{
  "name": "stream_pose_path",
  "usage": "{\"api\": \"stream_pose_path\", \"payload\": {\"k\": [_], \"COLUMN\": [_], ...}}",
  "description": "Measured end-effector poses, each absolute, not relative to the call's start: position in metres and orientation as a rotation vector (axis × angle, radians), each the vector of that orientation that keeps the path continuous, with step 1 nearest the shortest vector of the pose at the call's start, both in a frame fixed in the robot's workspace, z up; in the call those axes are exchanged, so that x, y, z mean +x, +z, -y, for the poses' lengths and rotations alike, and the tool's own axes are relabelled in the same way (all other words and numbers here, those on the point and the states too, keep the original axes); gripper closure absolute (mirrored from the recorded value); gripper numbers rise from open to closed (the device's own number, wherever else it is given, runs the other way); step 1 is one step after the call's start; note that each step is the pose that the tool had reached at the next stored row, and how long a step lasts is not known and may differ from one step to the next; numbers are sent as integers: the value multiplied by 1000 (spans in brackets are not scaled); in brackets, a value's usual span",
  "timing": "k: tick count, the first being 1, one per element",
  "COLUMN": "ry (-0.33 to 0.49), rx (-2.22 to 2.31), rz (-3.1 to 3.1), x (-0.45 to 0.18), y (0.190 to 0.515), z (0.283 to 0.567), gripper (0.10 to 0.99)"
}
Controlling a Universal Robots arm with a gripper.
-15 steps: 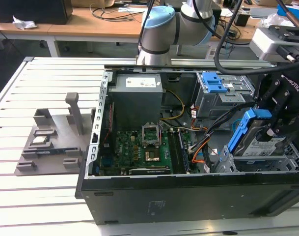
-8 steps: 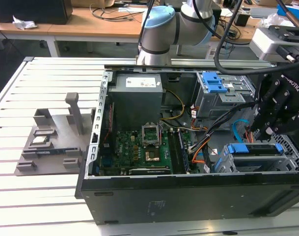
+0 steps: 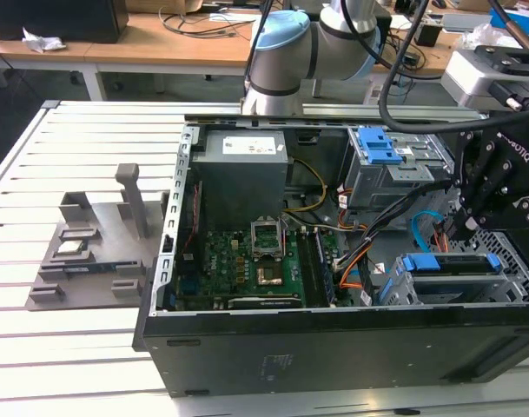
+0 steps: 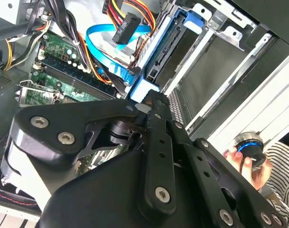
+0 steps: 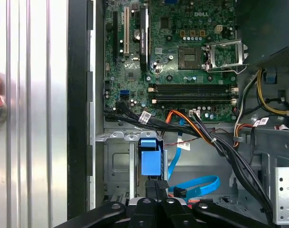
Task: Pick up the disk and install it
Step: 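Insert the first disk wire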
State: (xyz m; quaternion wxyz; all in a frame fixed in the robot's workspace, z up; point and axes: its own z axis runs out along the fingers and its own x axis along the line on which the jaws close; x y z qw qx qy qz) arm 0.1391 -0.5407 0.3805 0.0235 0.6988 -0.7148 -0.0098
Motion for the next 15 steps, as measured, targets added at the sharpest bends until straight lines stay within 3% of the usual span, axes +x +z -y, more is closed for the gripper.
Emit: {"api": "stream_pose_path", "payload": {"k": [15], "ry": [-29], "rx": [2163], "rz": [2212], "x": [159], "y": [380], "z": [539], "gripper": [980]}}
